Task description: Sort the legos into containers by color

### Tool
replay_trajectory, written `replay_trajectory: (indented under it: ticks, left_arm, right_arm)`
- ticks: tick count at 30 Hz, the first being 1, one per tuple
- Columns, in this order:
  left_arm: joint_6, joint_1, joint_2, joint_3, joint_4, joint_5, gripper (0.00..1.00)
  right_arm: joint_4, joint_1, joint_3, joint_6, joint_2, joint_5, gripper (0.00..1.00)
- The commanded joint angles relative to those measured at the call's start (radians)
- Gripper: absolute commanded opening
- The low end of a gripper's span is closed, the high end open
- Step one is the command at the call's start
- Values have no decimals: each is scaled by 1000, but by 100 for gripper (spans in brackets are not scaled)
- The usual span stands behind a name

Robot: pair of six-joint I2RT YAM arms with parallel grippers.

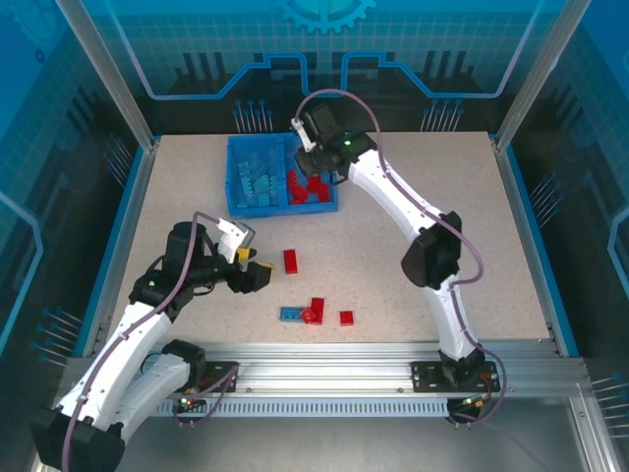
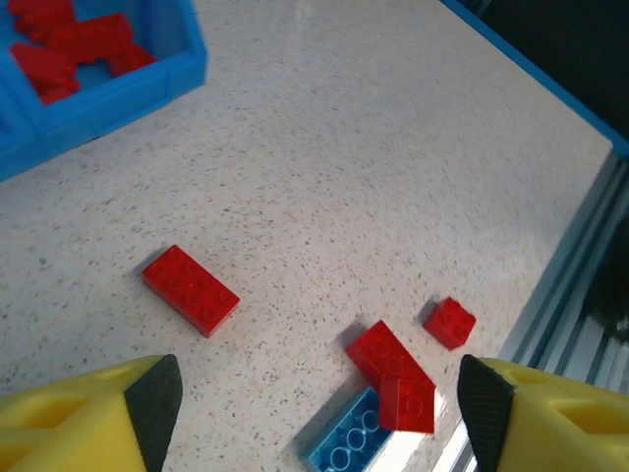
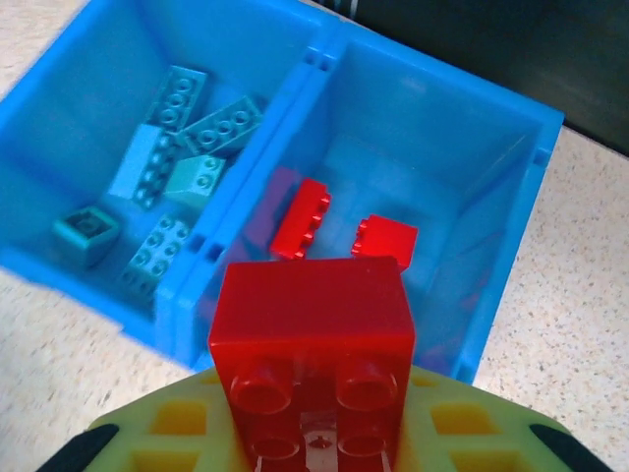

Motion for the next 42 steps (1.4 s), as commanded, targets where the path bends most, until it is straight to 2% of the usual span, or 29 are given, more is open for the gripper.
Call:
replay_trajectory:
  ticks: [1, 6, 12, 16, 19, 22, 25, 29, 32, 37, 40, 42]
  left_arm:
    - [-146, -11, 20, 51, 33, -85, 74]
    - [-194, -55, 79, 86, 34, -151, 73]
    - [-273, -80, 150, 129, -7, -235, 70]
    - [-311, -84, 200, 165, -41, -275, 72]
    - [-328, -98, 262, 202, -78, -313, 72]
    - [-338, -148, 325, 242, -109, -369, 72]
    - [-394, -213, 375, 267, -125, -445, 73]
    - [-420, -320, 426, 280, -146, -499, 75]
    - [-494, -370, 433, 268, -177, -501, 76]
    - [-535, -526, 394, 203, -230, -536, 77]
    - [-403, -628, 332, 114, -200, -545, 78]
    - [-233, -669, 273, 49, -149, -533, 77]
  right_arm:
    - [-84, -9, 137, 90, 140, 25, 26]
    - [-21, -37, 229, 131, 266, -44, 30]
    - [50, -55, 306, 138, 315, -95, 47]
    - [53, -57, 333, 142, 281, -105, 55]
    - [17, -62, 330, 158, 216, -110, 56]
    - [-43, -72, 311, 171, 135, -148, 58]
    - [-89, -88, 223, 175, 4, -227, 61]
    - [-88, -103, -16, 164, -205, -324, 63]
    - [-70, -104, -228, 141, -364, -338, 65]
    - [-48, -105, -482, 125, -540, -328, 70]
    - [-40, -108, -590, 108, -601, -320, 72]
    - [-49, -109, -623, 101, -618, -308, 74]
